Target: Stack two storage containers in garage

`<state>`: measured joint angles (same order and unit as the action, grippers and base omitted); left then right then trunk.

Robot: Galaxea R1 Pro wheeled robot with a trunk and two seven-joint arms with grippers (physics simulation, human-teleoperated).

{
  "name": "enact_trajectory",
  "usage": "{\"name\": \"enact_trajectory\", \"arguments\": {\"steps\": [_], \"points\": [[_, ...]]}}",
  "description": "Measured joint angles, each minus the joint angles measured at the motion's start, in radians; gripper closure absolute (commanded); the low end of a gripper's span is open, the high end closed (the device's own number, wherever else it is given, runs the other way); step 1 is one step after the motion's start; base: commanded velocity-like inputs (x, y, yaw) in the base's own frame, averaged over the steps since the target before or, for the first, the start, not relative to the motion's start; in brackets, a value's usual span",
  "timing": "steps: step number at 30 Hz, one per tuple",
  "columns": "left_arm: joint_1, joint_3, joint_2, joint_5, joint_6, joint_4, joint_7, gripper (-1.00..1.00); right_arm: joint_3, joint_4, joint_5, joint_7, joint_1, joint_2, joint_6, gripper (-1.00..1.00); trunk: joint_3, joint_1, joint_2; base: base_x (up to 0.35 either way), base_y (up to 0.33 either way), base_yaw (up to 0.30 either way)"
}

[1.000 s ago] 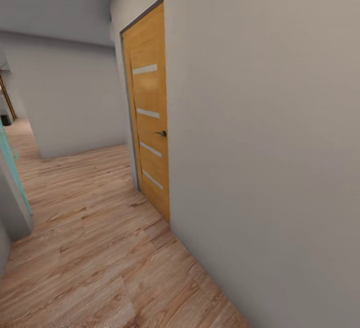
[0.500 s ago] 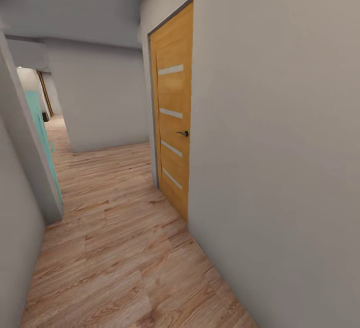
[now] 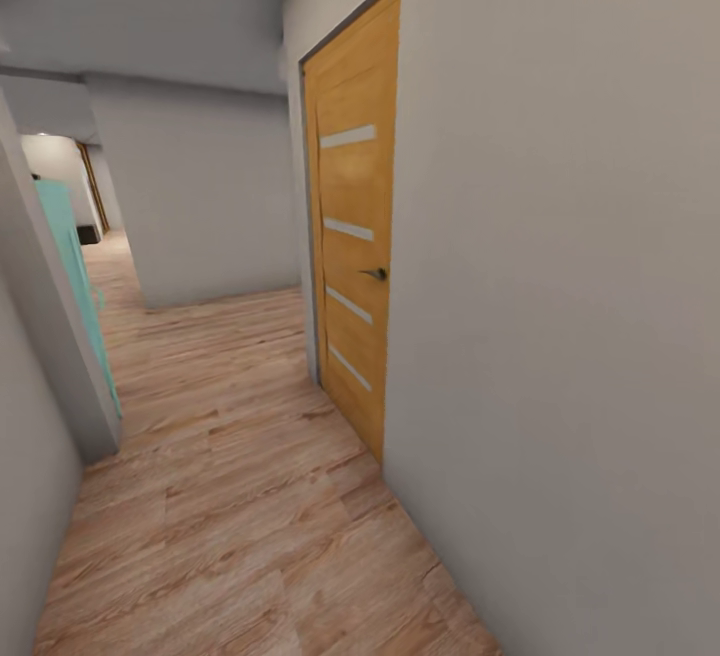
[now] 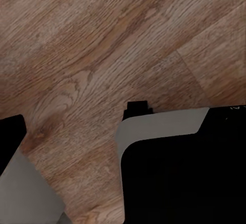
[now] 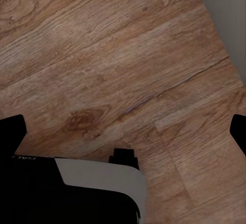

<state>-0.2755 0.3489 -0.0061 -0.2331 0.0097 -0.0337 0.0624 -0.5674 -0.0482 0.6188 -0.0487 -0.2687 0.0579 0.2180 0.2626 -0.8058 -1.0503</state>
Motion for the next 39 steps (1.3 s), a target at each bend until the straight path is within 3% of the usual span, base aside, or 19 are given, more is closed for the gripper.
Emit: {"name": "enact_trajectory", "arguments": {"steps": [21, 39], "points": [[0.000, 0.000, 0.001, 0.000, 0.000, 0.000, 0.000, -1.00, 0.000, -0.002, 0.000, 0.000, 0.000, -0.004, 0.000, -1.00, 0.013, 0.000, 0.000, 0.308, 0.206, 0.210], [0.000, 0.000, -0.001, 0.000, 0.000, 0.000, 0.000, -1.00, 0.000, -0.002, 0.001, 0.000, 0.000, -0.002, 0.000, -1.00, 0.014, 0.000, 0.000, 0.304, 0.199, 0.008]]}}
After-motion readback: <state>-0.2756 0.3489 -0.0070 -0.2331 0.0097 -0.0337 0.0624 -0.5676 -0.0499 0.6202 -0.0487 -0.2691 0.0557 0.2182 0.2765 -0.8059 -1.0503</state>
